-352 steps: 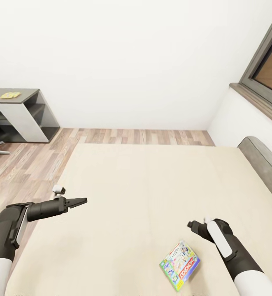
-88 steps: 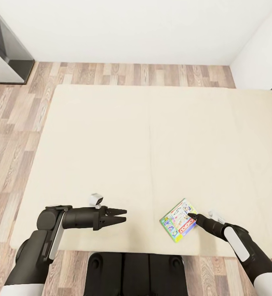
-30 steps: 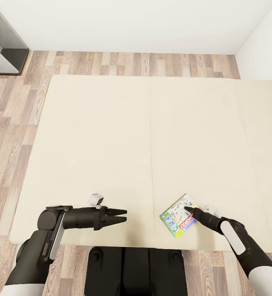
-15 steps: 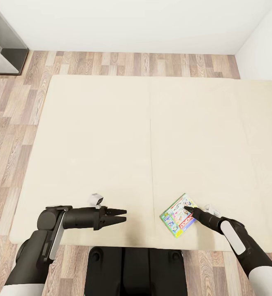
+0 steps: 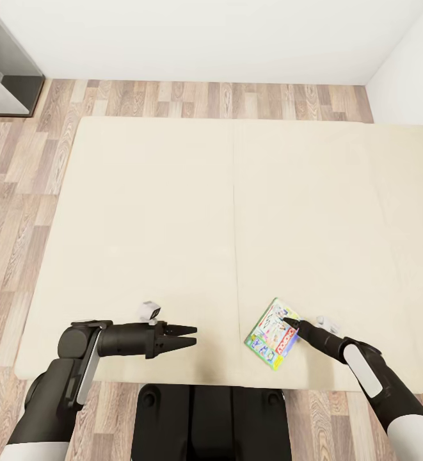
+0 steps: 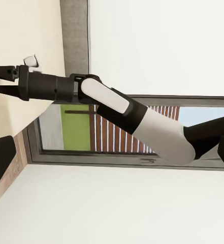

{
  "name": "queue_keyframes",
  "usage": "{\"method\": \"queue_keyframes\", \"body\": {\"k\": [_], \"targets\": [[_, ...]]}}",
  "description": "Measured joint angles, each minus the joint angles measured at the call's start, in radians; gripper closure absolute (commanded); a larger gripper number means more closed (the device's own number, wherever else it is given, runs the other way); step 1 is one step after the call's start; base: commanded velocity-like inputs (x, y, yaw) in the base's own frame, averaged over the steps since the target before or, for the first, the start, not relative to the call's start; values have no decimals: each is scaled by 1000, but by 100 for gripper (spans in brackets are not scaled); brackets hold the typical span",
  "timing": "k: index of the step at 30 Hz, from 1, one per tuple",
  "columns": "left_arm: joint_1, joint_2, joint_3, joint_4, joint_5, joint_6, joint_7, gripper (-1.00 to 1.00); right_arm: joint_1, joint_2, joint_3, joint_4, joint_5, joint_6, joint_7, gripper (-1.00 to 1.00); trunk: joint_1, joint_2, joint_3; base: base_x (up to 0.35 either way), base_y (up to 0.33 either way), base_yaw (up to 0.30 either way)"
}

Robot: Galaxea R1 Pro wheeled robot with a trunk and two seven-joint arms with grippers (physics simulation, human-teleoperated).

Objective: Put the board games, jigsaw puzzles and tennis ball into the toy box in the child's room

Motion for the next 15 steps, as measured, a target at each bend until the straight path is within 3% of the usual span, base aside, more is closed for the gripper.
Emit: {"method": "queue_keyframes", "body": {"k": [15], "targets": [[0, 0, -1, 0, 0, 0, 1, -100, -1, 0, 1, 8, 1, -7, -3, -100, 0, 0, 0, 0, 0, 0]]}}
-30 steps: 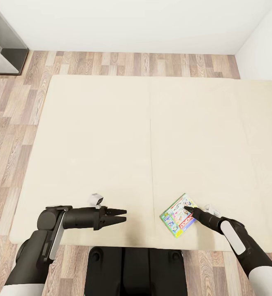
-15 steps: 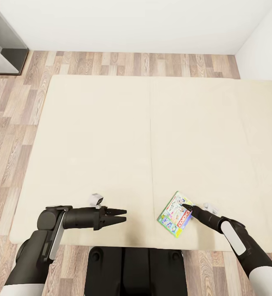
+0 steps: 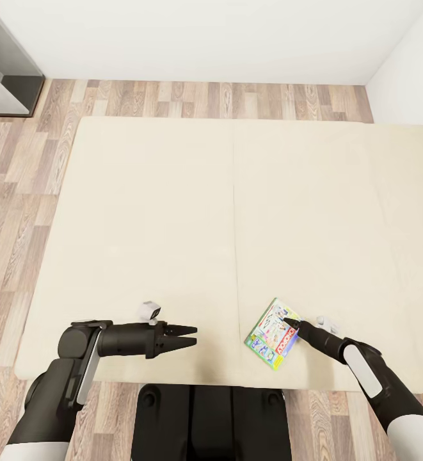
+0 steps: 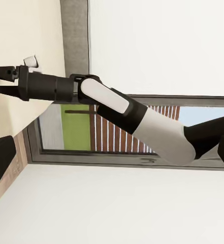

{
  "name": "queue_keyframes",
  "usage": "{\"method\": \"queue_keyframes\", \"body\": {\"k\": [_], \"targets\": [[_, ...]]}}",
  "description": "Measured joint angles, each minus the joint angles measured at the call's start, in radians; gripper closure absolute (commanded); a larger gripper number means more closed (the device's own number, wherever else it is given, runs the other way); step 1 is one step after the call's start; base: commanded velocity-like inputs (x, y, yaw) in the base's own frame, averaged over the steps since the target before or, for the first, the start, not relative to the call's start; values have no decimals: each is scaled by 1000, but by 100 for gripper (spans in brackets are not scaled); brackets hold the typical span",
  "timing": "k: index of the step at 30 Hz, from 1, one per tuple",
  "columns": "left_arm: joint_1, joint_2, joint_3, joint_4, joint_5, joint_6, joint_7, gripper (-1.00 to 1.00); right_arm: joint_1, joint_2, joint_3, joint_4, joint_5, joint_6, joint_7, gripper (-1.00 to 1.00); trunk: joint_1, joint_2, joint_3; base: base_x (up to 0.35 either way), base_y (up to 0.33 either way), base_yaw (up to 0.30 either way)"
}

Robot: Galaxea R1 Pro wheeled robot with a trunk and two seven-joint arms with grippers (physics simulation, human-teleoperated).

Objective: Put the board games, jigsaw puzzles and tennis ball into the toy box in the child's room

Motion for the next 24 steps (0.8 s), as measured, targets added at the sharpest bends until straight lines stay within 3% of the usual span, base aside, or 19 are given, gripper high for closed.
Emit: {"method": "queue_keyframes", "body": {"k": [24], "targets": [[0, 0, 0, 0, 0, 0, 1, -100, 2, 0, 3, 0, 3, 2, 9, -100, 0, 0, 0, 0, 0, 0]]}}
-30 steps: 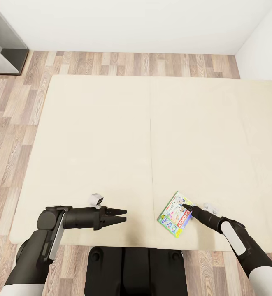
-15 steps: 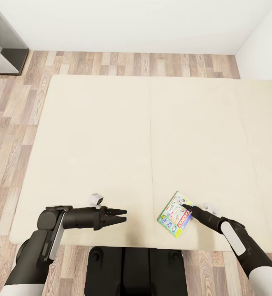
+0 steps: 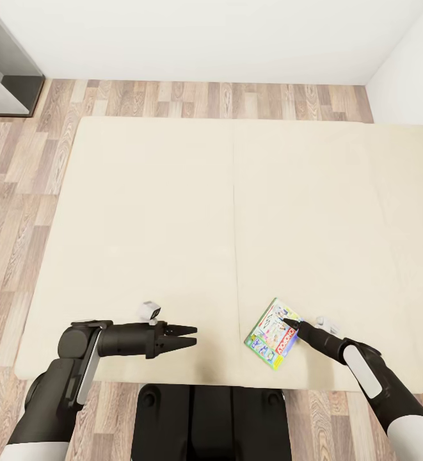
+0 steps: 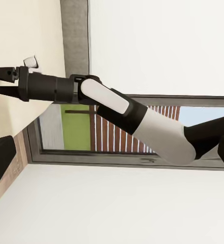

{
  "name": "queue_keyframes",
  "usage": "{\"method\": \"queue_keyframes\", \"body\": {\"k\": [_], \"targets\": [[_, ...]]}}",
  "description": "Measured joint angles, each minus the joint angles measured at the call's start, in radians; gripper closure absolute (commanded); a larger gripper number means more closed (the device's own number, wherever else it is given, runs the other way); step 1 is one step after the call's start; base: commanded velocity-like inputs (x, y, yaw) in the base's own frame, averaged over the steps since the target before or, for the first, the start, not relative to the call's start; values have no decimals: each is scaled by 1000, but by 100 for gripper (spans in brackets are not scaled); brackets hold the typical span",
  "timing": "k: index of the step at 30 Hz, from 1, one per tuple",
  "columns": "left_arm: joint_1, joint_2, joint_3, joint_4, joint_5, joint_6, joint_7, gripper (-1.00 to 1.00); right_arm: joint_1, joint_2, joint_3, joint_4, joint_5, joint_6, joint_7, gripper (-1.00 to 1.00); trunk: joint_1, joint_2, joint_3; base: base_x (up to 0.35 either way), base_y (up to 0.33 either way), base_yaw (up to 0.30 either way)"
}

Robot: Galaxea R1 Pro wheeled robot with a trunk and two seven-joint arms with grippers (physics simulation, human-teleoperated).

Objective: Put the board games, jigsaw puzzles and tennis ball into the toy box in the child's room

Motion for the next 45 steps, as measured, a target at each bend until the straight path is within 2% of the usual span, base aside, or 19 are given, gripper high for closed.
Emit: {"method": "queue_keyframes", "body": {"k": [20, 45], "targets": [[0, 0, 0, 0, 0, 0, 1, -100, 0, 0, -1, 0, 0, -1, 1, -100, 0, 0, 0, 0, 1, 0], [0, 0, 0, 0, 0, 0, 1, -100, 0, 0, -1, 0, 0, -1, 1, -100, 0, 0, 0, 0, 79, 0]]}}
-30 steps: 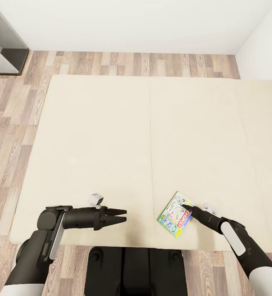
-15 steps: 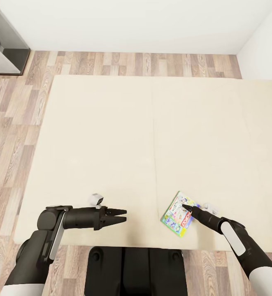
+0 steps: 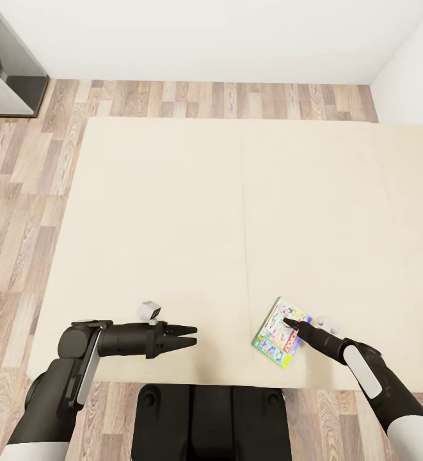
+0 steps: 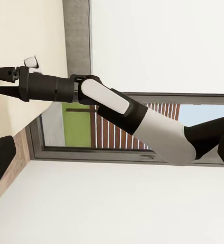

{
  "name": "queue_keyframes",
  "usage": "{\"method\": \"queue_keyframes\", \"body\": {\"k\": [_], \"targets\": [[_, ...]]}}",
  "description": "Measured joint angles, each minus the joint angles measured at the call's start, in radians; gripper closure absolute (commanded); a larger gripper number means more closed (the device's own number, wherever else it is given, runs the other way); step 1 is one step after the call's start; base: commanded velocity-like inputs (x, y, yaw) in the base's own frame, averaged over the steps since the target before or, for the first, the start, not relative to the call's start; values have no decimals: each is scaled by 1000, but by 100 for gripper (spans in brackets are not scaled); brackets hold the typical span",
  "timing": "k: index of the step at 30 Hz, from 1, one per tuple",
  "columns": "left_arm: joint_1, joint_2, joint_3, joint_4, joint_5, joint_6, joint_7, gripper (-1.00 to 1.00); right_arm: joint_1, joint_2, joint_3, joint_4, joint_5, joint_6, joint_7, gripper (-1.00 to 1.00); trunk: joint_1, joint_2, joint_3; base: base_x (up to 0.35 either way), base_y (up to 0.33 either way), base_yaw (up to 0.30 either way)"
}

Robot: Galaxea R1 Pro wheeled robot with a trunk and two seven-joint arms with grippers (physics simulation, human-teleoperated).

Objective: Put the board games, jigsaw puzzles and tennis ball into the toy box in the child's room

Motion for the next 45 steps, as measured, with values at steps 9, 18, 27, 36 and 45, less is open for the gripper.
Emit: {"method": "queue_keyframes", "body": {"k": [9, 18, 27, 36, 45], "targets": [[0, 0, 0, 0, 0, 0, 0, -100, 0, 0, 0, 0, 0, 0, 0, -100, 0, 0, 0, 0, 70, 0], [0, -1, 0, 0, 0, 0, 0, -100, 0, 0, 0, 0, 1, 0, 0, -100, 0, 0, 0, 0, 40, 0], [0, -1, 0, 0, 0, 0, 0, -100, 0, 0, 0, 0, 1, 0, 0, -100, 0, 0, 0, 0, 84, 0], [0, -1, -1, 0, 0, 0, 0, -100, 0, 0, 0, 0, 1, 0, 0, -100, 0, 0, 0, 0, 76, 0], [0, -1, 0, 0, 0, 0, 0, -100, 0, 0, 0, 0, 1, 0, 0, -100, 0, 0, 0, 0, 73, 0]]}}
